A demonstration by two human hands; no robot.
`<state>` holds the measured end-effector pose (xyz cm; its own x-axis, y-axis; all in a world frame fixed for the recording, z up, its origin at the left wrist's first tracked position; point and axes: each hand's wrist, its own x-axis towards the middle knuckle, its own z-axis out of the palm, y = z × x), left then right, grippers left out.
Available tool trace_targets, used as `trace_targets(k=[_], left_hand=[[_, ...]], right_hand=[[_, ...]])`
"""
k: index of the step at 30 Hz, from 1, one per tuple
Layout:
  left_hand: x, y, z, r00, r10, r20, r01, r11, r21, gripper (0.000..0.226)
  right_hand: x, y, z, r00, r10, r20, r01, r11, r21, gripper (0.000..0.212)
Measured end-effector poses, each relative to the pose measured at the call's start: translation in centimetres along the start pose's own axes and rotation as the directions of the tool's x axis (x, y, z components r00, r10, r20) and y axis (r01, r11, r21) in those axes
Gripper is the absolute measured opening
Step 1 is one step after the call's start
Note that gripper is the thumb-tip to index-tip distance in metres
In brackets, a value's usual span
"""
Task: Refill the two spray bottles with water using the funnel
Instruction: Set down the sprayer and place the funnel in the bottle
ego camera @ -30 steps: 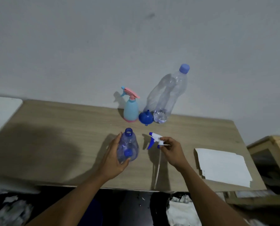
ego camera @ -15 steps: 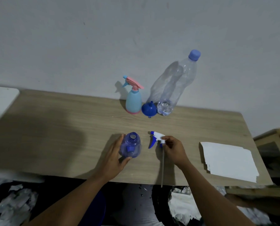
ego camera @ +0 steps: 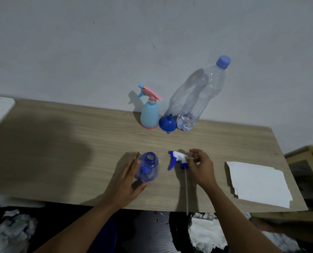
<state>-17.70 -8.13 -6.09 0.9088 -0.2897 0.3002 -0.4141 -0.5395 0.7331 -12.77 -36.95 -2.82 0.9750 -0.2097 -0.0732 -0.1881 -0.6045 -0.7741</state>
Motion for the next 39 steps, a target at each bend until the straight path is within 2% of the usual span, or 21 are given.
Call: trace_targets(k=[3, 7, 9, 12, 14, 20, 26, 29, 32, 35, 37, 39], left_hand=[[0.1, -1.2, 0.4, 1.0, 0.017, 0.002, -0.017, 0.999, 0.028, 0.084], [0.2, -2.5, 1.2, 0.989, 0.125, -0.073, -0.111, 0.98, 0.167, 0.073], [-0.1, -2.7, 1.5, 0.991, 0.105, -0.084, -0.087, 0.978, 0.192, 0.07], [-0.2, -2.5, 1.4, 0.997, 0.029, -0.07, -0.01, 0.967, 0.255, 0.068], [0.1, -2.3, 1.3, 0.995, 0.046, -0.093, -0.015, 0.952, 0.305, 0.064], [0.2, -2.4, 1.3, 0.99, 0.11, -0.088, -0.067, 0.916, 0.396, 0.059], [-0.1, -2.9, 1.6, 0.999, 0.035, -0.033, -0.017, 0.902, 0.431, 0.061], [0.0, -2.6, 1.4, 0.998, 0.055, -0.021, -0.04, 0.895, 0.445, 0.061], [0.3, -2.2, 1.3, 0.995, 0.086, -0.059, -0.059, 0.927, 0.37, 0.059], [0.5, -1.8, 1.0, 0.993, 0.105, -0.057, -0.076, 0.921, 0.383, 0.06], [0.7, -1.6, 0.7, 0.995, 0.079, -0.059, -0.048, 0.912, 0.407, 0.063], [0.6, -1.5, 0.6, 0.995, 0.076, -0.063, -0.048, 0.932, 0.358, 0.065]], right_hand=[[2.7, -2.4, 0.6, 0.997, -0.074, 0.011, 0.074, 0.997, -0.025, 0.033], [6.6, -6.1, 2.6, 0.981, -0.184, 0.062, 0.187, 0.982, -0.042, 0.044], [8.3, -6.9, 3.8, 0.969, -0.222, 0.109, 0.23, 0.971, -0.062, 0.05], [10.2, -7.2, 5.3, 0.967, -0.188, 0.17, 0.204, 0.976, -0.081, 0.059], [10.8, -7.0, 6.1, 0.971, -0.144, 0.193, 0.167, 0.98, -0.109, 0.066], [11.2, -6.2, 7.1, 0.976, -0.172, 0.131, 0.19, 0.972, -0.137, 0.058], [10.8, -5.3, 8.0, 0.982, -0.112, 0.154, 0.137, 0.977, -0.166, 0.075], [10.9, -5.6, 8.2, 0.985, -0.083, 0.151, 0.111, 0.976, -0.186, 0.079], [10.0, -6.1, 7.7, 0.989, -0.097, 0.115, 0.114, 0.983, -0.147, 0.077], [8.3, -7.0, 6.0, 0.992, -0.116, 0.049, 0.118, 0.992, -0.048, 0.078], [7.0, -7.7, 4.6, 0.992, -0.126, 0.007, 0.125, 0.99, 0.059, 0.067], [5.7, -8.4, 3.4, 0.996, -0.087, -0.005, 0.086, 0.979, 0.183, 0.055]])
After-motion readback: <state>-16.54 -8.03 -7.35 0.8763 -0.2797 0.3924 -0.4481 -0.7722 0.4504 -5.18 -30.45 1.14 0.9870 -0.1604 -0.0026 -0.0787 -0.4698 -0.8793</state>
